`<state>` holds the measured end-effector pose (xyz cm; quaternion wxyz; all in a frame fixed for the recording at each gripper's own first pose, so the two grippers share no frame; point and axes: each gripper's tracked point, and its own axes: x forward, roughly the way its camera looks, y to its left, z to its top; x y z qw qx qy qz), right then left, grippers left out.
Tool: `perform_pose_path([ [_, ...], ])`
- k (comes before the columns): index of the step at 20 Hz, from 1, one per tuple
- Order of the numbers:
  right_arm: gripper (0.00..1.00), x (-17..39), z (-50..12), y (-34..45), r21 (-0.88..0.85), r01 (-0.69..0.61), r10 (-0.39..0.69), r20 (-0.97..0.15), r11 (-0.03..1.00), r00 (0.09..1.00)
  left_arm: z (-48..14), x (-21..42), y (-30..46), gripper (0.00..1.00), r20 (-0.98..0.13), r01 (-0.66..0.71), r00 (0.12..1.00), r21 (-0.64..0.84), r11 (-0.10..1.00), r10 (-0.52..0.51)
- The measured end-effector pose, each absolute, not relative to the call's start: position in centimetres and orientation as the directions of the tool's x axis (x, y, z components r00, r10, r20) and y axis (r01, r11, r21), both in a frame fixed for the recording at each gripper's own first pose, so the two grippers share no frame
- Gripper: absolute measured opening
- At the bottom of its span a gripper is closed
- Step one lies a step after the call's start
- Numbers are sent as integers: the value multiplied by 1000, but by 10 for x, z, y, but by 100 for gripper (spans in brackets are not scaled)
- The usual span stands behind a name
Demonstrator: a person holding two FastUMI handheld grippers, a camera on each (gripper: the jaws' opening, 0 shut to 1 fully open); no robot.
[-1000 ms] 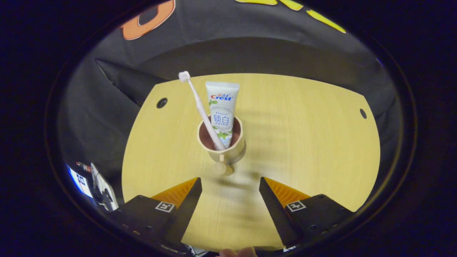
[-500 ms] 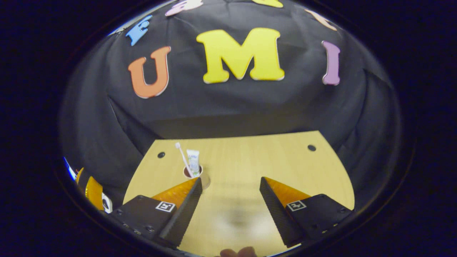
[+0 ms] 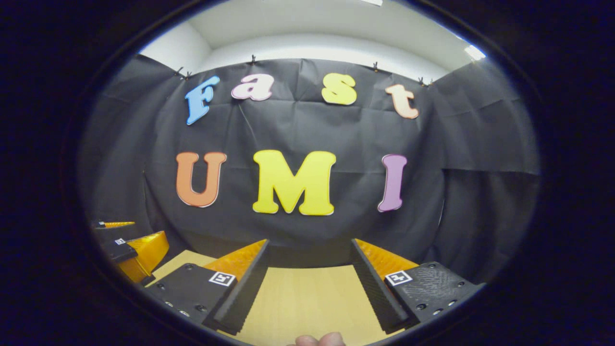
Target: Put the toothbrush and toothpaste on the desktop into the cup, then pick up the cup and place it on the coaster on the desktop.
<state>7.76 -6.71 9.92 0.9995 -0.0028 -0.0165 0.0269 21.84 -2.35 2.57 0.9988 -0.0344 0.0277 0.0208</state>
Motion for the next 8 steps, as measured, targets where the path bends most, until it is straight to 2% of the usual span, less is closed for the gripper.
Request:
perform_pose_path([
  [3, 96, 76, 104, -71, 36, -55, 53, 51, 998, 997, 27, 211, -27, 97, -47, -43, 998, -58, 997, 40],
  [4, 93, 77, 107, -76, 40, -49, 47, 54, 998, 997, 25, 209, -27, 97, -51, -43, 998, -53, 998, 40],
  [5, 96, 76, 107, -75, 40, -49, 47, 53, 998, 998, 23, 207, -28, 100, -53, -45, 998, -49, 998, 42],
  [8, 96, 77, 105, -73, 43, -67, 65, 39, 997, 997, 28, 207, -28, 98, -42, -47, 998, -46, 998, 45],
])
